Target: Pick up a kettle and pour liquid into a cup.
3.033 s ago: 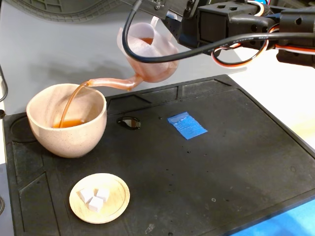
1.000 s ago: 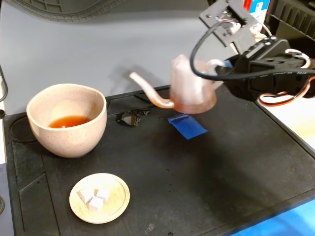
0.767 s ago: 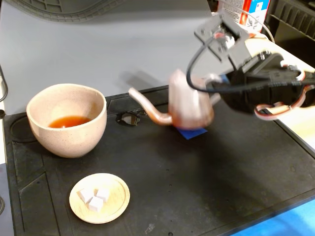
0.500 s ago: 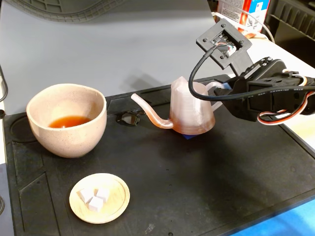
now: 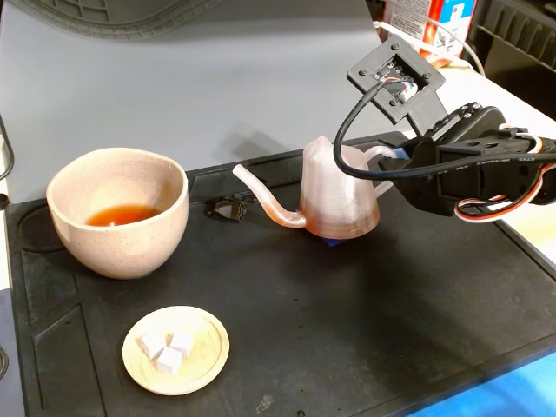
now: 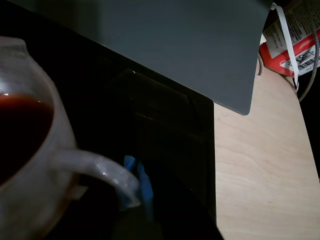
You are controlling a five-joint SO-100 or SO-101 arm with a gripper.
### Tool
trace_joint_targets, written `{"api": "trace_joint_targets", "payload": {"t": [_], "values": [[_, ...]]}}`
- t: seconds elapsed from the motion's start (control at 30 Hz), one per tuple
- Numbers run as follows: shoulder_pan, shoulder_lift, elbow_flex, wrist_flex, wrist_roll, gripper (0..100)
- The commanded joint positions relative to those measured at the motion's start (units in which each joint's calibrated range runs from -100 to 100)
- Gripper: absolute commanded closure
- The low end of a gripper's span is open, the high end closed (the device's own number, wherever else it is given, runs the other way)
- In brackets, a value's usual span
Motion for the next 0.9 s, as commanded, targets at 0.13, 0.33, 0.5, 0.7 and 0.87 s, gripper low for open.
{"api": "trace_joint_targets", "payload": {"t": [0.13, 0.33, 0.5, 0.7, 0.87], "values": [[-2.1, 0.6, 1.1, -1.3, 0.2, 84], [-2.8, 1.1, 0.9, -1.3, 0.2, 82], [-2.7, 1.1, 1.1, -1.3, 0.2, 82], [-2.2, 0.6, 1.2, -1.3, 0.2, 83], [-1.6, 0.5, 1.1, -1.3, 0.2, 83]]}}
